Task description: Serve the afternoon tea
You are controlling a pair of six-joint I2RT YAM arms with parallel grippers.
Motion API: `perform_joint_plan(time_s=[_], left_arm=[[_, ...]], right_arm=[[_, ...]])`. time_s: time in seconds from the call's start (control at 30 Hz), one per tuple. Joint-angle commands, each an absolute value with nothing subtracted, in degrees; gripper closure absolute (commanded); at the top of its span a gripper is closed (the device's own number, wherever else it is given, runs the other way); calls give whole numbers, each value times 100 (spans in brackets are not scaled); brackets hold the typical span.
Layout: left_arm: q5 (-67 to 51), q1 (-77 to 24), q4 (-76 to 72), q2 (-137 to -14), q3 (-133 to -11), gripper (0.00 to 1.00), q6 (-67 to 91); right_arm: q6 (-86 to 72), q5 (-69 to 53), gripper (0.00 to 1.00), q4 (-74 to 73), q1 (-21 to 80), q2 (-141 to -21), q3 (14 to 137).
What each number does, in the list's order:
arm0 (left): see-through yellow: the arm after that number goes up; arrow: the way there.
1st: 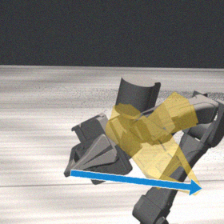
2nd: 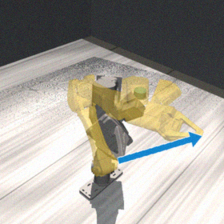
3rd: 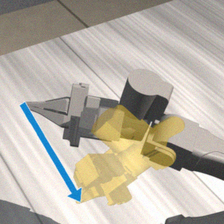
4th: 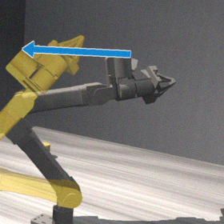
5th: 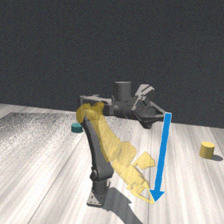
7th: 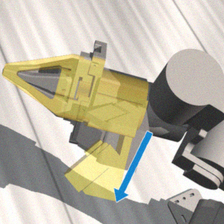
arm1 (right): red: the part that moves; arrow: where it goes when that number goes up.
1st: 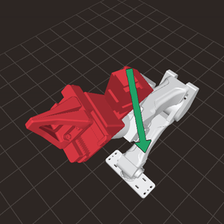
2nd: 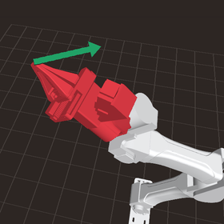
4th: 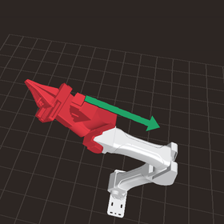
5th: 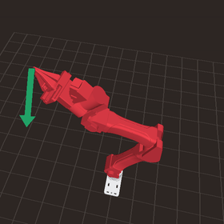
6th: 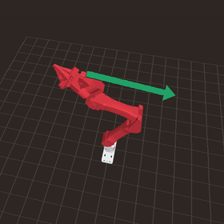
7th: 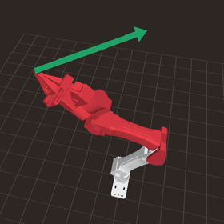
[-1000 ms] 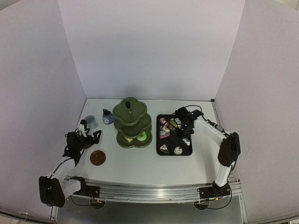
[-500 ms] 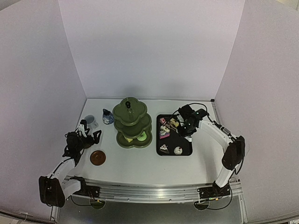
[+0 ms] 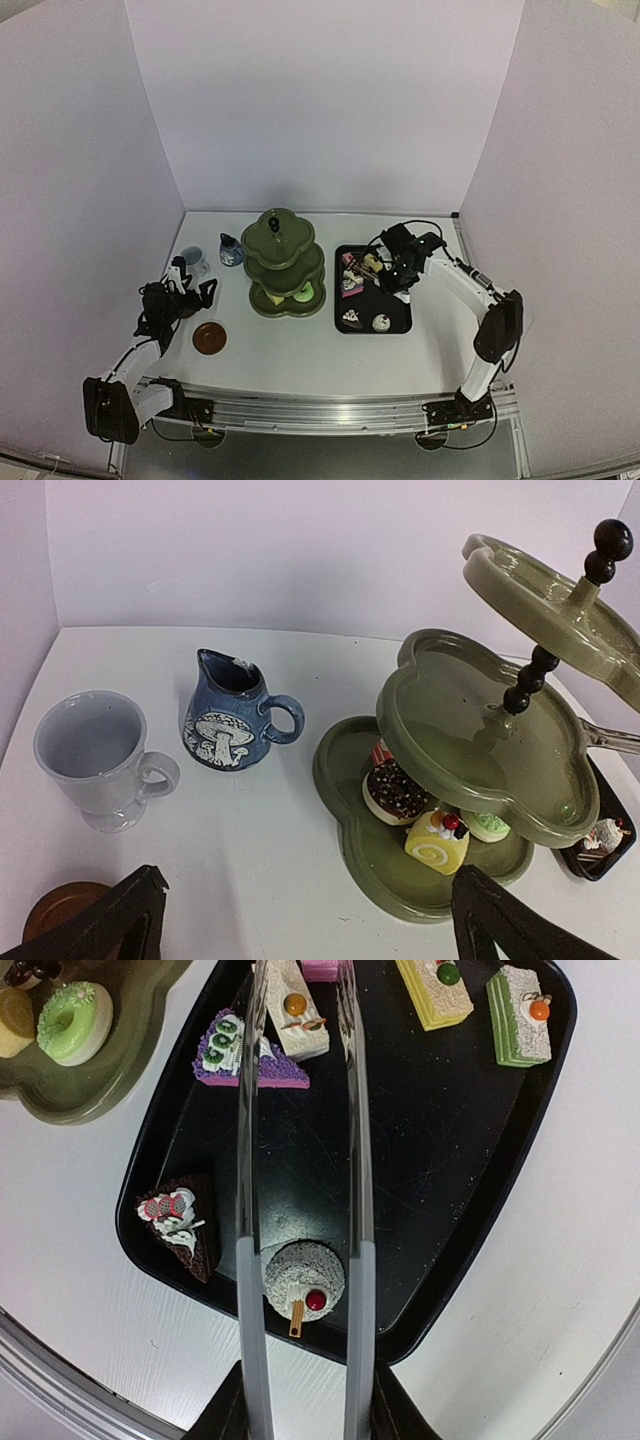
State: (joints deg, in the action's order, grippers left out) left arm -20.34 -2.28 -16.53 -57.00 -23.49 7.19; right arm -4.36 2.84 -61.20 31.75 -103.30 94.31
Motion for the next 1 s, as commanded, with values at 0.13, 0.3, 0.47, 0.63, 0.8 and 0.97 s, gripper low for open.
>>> perform_joint_plan(time_s=[0.13,0.3,0.47,0.63,0.8,0.97], left_arm=[[-2007,-202,-1718,-5644,-2355,0,605],[-1999,-201,-1710,-5653,-2354,0,577],[-2004,-202,-1723,-5651,-2344,0,571],[-1997,-196,-1731,-5646,-2317,0,579],[-1967,-193,-1722,-5615,-2308,0,576],[-1953,-185,-1720,-5600,-2311,0,581]], right_arm=[[-175,219,66,-6111,3158,-10587,9730],[-159,244,65,-6109,3158,-10709,9740],[-156,412,65,-6118,3156,-10787,9782],[-99,313,65,-6150,3159,-10958,9918],[-64,191,65,-6181,3160,-11138,9991],[-51,184,74,-6247,3162,-11155,10042]])
